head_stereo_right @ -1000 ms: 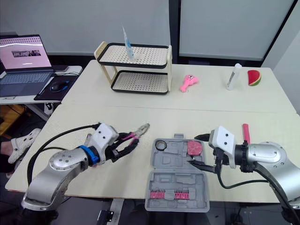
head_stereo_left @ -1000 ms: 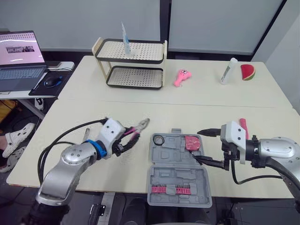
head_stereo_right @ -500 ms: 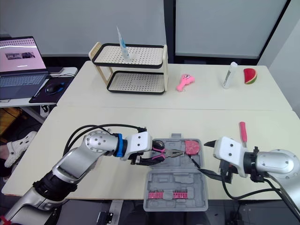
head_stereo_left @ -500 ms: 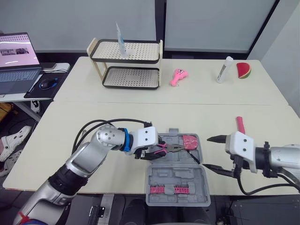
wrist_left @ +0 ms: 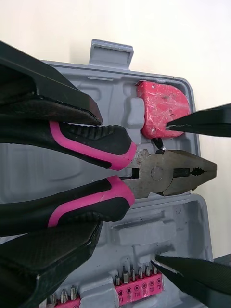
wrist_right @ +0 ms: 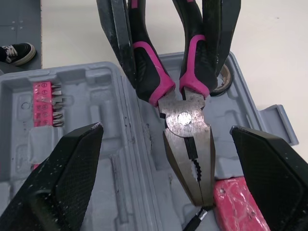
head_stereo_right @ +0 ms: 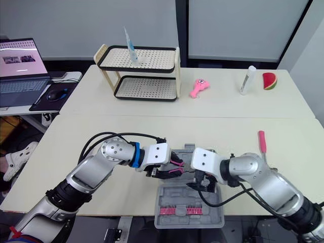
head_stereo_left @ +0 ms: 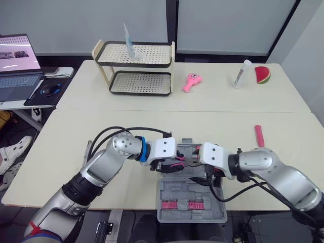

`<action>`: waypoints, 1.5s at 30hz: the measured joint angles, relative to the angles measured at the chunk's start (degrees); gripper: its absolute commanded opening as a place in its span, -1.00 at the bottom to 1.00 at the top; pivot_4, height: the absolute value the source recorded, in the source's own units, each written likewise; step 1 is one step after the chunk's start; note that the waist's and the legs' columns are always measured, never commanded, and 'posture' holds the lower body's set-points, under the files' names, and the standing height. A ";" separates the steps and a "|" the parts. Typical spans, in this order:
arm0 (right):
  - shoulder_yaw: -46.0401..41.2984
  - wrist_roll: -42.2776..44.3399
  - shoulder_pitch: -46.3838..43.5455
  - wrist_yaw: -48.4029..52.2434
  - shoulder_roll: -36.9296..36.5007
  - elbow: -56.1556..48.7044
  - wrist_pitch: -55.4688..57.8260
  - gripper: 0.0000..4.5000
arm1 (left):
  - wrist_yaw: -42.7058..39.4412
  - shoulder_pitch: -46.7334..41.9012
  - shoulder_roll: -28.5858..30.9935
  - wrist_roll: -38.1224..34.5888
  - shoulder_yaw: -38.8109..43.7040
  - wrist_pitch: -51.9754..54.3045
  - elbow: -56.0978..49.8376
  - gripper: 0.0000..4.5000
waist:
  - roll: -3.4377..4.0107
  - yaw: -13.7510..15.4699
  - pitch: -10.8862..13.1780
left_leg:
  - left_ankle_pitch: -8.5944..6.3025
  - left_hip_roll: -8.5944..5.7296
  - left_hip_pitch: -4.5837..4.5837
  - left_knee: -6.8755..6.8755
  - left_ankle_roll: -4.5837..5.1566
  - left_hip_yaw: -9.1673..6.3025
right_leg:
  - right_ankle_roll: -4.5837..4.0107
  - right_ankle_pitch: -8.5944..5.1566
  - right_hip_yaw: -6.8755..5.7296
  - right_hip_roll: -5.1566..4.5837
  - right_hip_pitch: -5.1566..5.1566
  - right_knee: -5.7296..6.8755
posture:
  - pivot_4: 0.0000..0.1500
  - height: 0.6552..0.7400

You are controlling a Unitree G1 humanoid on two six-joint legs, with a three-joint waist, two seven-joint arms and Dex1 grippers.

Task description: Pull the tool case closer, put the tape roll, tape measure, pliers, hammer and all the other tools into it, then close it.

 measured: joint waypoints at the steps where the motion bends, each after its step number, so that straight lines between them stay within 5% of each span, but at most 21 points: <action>1: 0.66 -0.69 -0.60 0.00 0.28 0.64 -0.39 1.00 | -0.03 0.00 0.01 0.02 0.00 0.06 -0.01 0.16 | 0.00 -0.01 0.00 | 0.00 0.00 0.00 0.00 0.00 0.01 | 0.00 0.00 -0.01 0.00 -0.01 0.01 | 1.00 0.74; 4: 1.47 -1.90 -1.82 0.12 1.07 2.18 -1.36 0.73 | -0.07 -0.01 -0.03 0.11 0.00 0.12 -0.04 0.16 | 0.00 -0.04 0.00 | 0.03 0.00 0.00 0.00 -0.06 -0.02 | 0.00 0.00 -0.02 0.00 -0.03 0.02 | 1.00 0.74; 8: 2.22 -3.67 -3.48 0.51 2.22 3.71 -3.01 0.12 | -0.09 -0.01 -0.03 0.14 0.00 0.18 -0.10 0.16 | 0.00 -0.09 0.00 | 0.07 0.00 0.00 0.00 -0.13 0.00 | 0.00 0.00 -0.04 0.01 -0.06 0.05 | 1.00 0.74; 15: 3.31 -5.53 -3.51 2.50 2.49 3.92 -4.65 -0.38 | -0.10 -0.02 0.00 0.39 0.01 0.51 -0.10 0.16 | 0.00 -0.11 0.00 | 0.08 0.00 -0.02 0.00 -0.14 0.02 | 0.00 0.00 -0.04 0.01 -0.12 0.08 | 1.00 0.74; 28: 3.44 -7.10 -3.44 5.04 2.18 3.91 -8.14 -0.42 | -2.75 0.28 1.14 -0.95 1.15 0.34 -0.62 0.16 | 0.01 -0.13 -0.01 | 0.09 0.01 -0.04 0.01 -0.15 0.06 | 0.00 0.00 -0.04 0.01 -0.19 0.12 | 1.00 0.74; 29: 3.41 -7.11 -3.44 5.10 2.17 3.93 -8.50 -0.42 | -2.91 0.28 1.33 -1.23 1.30 0.33 -0.70 0.48 | 0.01 -0.13 -0.01 | 0.09 0.01 -0.04 0.02 -0.15 0.06 | -0.01 0.00 -0.04 0.01 -0.18 0.13 | 1.00 0.74; 33: 2.06 -7.19 -3.45 6.74 0.70 5.53 -10.28 -0.42 | -5.14 0.75 3.47 -3.20 3.71 -0.42 -0.79 0.98 | 0.01 -0.14 -0.01 | 0.09 0.01 -0.04 0.02 -0.15 0.08 | -0.01 0.00 -0.03 0.01 -0.21 0.14 | 1.00 0.74; 45: -1.07 -8.00 -8.21 16.89 -5.93 9.79 -15.59 -0.42 | -10.74 14.21 14.03 -9.05 16.93 -11.81 -0.86 1.00 | 0.07 -0.13 0.01 | 0.05 0.04 -0.04 0.00 -0.09 0.12 | -0.01 0.01 0.03 0.00 -0.29 0.20 | 1.00 0.74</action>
